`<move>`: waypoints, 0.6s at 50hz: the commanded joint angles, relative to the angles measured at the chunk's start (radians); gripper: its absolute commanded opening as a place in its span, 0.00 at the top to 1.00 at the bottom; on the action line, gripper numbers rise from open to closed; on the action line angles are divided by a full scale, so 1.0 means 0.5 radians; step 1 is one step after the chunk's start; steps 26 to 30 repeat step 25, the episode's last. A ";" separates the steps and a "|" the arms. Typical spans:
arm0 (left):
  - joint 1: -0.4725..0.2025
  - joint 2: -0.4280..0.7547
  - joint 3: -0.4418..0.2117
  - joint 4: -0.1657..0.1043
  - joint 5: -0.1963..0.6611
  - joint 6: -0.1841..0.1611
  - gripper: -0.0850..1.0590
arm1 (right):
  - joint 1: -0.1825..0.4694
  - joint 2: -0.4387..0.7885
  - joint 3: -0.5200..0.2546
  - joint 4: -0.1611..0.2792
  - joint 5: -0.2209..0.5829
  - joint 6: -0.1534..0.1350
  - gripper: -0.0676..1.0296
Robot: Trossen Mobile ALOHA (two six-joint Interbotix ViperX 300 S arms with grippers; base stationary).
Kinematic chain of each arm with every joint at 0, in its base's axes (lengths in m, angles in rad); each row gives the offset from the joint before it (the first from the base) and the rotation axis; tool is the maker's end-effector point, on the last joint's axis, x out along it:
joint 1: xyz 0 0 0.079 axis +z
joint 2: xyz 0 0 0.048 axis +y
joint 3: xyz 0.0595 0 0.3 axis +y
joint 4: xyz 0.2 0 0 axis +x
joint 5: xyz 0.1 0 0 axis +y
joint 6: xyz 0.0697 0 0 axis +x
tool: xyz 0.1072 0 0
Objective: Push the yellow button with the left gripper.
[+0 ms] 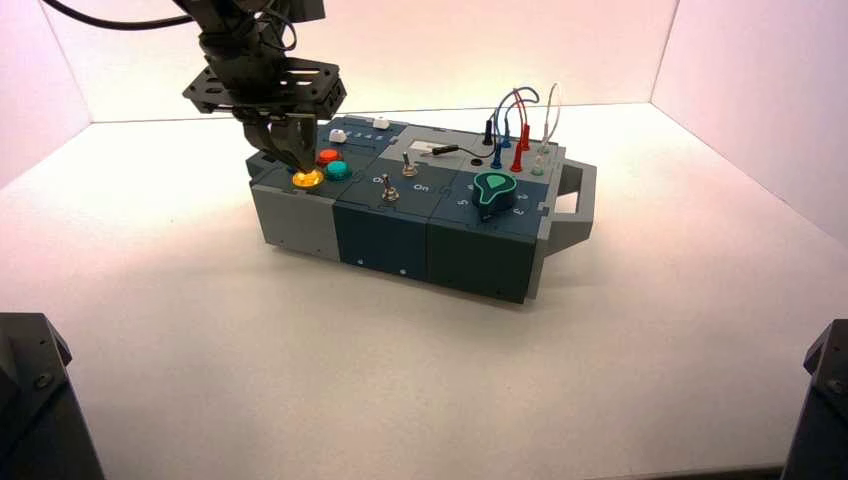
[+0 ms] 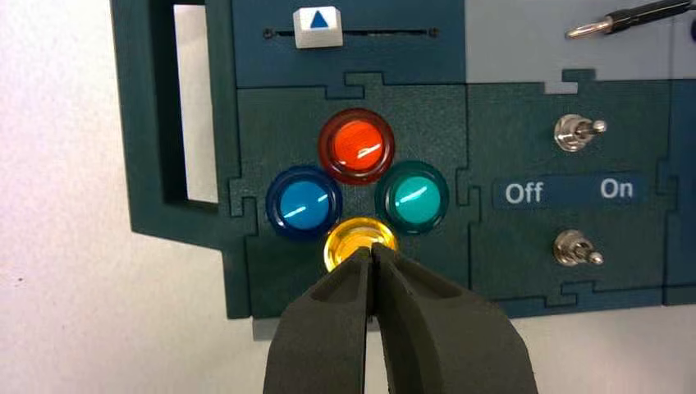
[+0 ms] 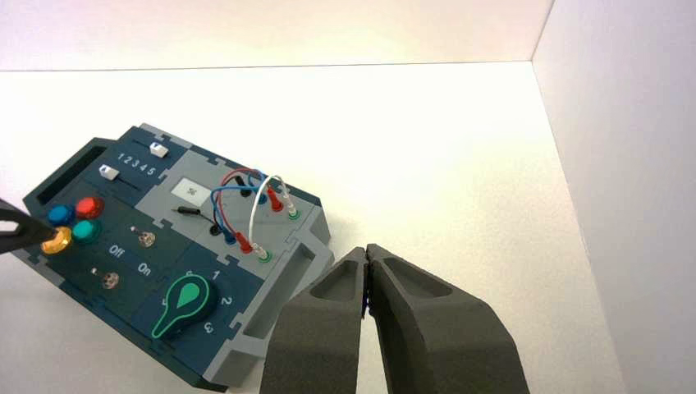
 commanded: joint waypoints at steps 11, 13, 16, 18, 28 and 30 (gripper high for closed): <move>-0.006 -0.374 -0.021 0.000 0.123 -0.015 0.95 | -0.003 0.031 -0.067 0.028 0.000 0.003 0.96; -0.006 -0.393 -0.025 0.000 0.141 -0.021 0.95 | -0.003 0.037 -0.071 0.028 0.006 0.003 0.96; -0.006 -0.420 -0.025 0.000 0.166 -0.034 0.95 | -0.003 0.049 -0.071 0.028 0.009 0.003 0.96; -0.006 -0.430 -0.025 0.000 0.178 -0.037 0.95 | -0.003 0.055 -0.071 0.031 0.009 0.003 0.96; -0.006 -0.460 -0.018 0.000 0.190 -0.040 0.95 | -0.003 0.077 -0.074 0.031 0.009 0.003 0.96; -0.006 -0.460 -0.018 0.000 0.190 -0.040 0.95 | -0.003 0.077 -0.074 0.031 0.009 0.003 0.96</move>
